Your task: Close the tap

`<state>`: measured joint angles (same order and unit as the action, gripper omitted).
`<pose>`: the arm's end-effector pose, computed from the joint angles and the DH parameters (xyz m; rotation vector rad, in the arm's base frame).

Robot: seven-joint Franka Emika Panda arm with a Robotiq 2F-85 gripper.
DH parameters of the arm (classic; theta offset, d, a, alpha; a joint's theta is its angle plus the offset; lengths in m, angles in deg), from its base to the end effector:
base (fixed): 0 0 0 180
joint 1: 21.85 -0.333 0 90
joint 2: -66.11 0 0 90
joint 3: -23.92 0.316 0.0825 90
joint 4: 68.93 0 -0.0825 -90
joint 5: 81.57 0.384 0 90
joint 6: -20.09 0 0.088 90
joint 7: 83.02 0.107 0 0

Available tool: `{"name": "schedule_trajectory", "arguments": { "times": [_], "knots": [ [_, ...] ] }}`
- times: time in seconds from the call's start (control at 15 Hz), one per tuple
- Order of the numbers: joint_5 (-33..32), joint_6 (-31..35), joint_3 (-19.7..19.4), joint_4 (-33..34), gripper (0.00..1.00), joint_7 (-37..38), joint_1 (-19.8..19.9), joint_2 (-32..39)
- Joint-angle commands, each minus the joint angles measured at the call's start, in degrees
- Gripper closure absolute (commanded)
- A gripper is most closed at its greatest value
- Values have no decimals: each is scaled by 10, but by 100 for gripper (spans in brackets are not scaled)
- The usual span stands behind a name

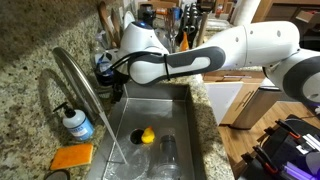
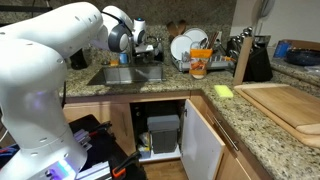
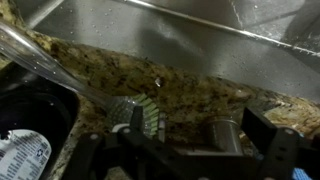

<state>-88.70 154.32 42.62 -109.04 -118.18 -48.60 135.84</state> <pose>0.6909 0.4780 0.2690 -2.3823 -1.6204 -0.6633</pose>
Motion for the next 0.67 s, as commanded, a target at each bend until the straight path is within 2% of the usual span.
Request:
{"name": "schedule_trajectory", "arguments": {
  "times": [0.0,0.33,0.4,0.47,0.6],
  "knots": [
    [0,0,0,0,0,0,0,0],
    [-1,0,2,11,0,-8,-3,7],
    [1,2,4,14,25,-10,-3,9],
    [3,3,7,16,26,-13,-3,11],
    [4,2,11,21,40,-19,-3,14]
  ]
}}
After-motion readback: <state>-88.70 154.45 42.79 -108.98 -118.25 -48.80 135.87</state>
